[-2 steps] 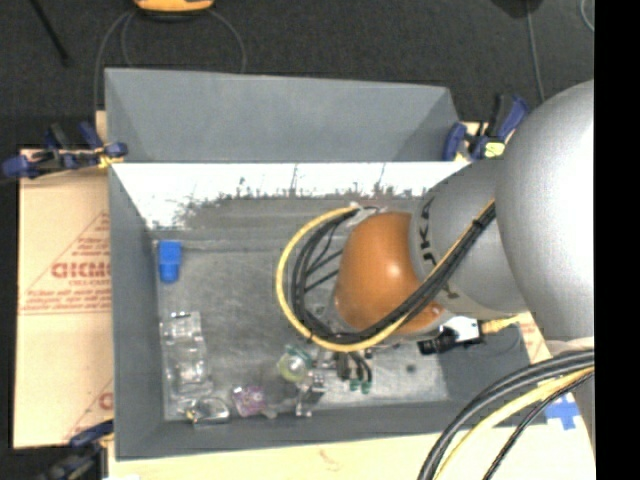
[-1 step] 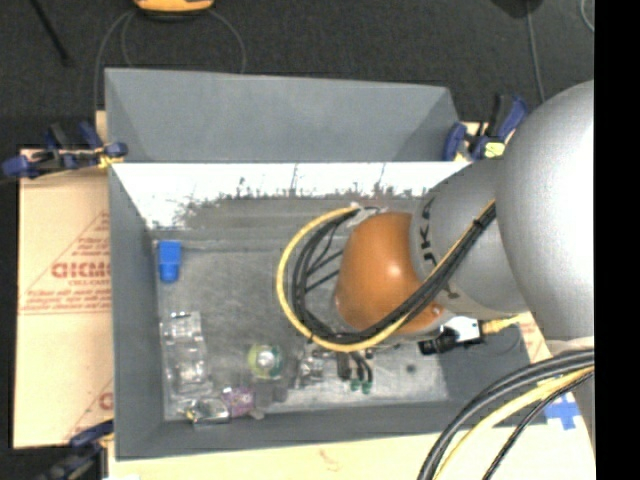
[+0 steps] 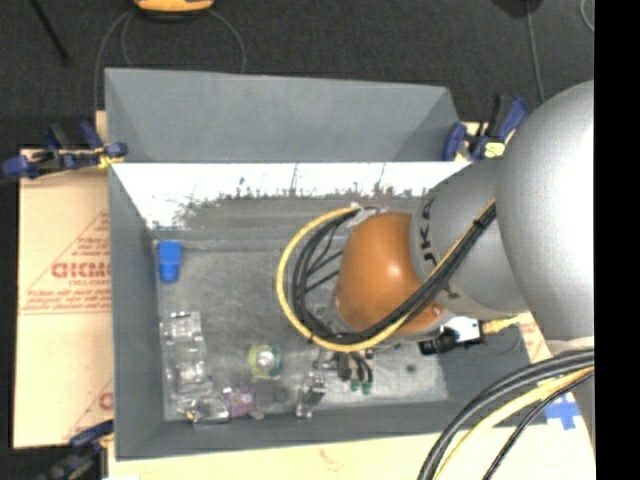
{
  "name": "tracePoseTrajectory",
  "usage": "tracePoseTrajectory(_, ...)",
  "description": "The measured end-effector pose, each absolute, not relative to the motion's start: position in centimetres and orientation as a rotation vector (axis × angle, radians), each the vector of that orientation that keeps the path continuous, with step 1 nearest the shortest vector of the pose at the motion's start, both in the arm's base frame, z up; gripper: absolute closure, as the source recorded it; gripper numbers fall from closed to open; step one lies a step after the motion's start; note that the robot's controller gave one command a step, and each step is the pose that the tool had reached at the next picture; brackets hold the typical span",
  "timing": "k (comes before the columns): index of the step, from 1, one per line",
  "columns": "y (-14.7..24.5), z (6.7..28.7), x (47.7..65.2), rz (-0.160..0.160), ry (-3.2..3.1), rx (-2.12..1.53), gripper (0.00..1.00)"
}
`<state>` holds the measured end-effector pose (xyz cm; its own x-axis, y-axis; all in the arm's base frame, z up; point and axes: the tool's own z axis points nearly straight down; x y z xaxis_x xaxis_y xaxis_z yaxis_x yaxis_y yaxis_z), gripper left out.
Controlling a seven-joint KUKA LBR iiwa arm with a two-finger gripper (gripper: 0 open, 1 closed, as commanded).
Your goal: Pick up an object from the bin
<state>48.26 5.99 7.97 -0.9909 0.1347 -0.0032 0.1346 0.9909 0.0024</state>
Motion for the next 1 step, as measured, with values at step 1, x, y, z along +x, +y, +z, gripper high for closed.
tracePoseTrajectory(1, 14.53, 13.35, 52.18, 0.009, 3.095, 0.501, 0.00)
